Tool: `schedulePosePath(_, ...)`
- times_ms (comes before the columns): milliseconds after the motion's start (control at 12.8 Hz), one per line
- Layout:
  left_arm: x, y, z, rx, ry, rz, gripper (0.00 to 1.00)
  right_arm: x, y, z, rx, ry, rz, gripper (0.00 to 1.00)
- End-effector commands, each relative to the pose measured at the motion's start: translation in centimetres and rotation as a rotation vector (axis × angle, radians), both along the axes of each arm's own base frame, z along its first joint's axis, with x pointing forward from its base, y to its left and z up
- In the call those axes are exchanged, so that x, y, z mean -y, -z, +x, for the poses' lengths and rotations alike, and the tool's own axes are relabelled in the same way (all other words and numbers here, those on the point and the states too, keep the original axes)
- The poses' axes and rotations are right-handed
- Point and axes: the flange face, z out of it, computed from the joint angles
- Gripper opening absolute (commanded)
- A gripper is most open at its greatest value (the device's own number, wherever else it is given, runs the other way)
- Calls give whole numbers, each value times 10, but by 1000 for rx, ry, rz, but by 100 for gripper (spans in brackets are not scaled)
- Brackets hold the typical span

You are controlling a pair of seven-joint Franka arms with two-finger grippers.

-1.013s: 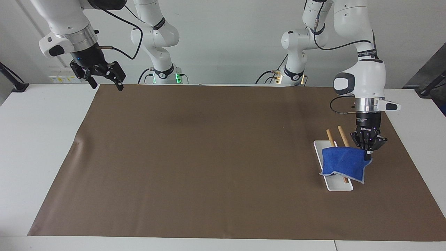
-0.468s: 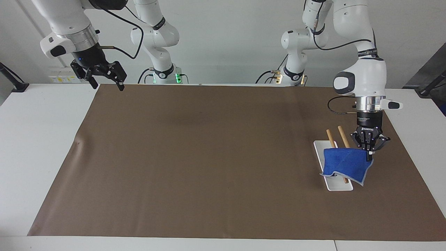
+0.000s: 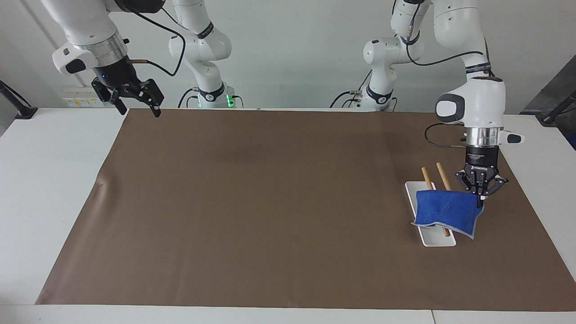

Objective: Right arm passes towel to left arm to hang
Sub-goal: 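Lower the towel over the wooden rack and open the left gripper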

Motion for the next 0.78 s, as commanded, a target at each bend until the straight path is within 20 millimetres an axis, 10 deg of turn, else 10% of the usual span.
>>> schedulePosePath(0,-24,4,-7,-30,-44,-12,0,3,1,-8,-9,-47,-16,100)
schedulePosePath(468,-32,26,-28,-122,-62,-35,0,9,4,-11,-13,-38,-9,100)
schedulePosePath(545,-37,28,-33,-143,-65,-37,13,10,6,-11,-16,-37,-7,100)
schedulePosePath(701,-47,29,-35,-146,-82,-38,76,14,8,-14,-22,-48,-4,100)
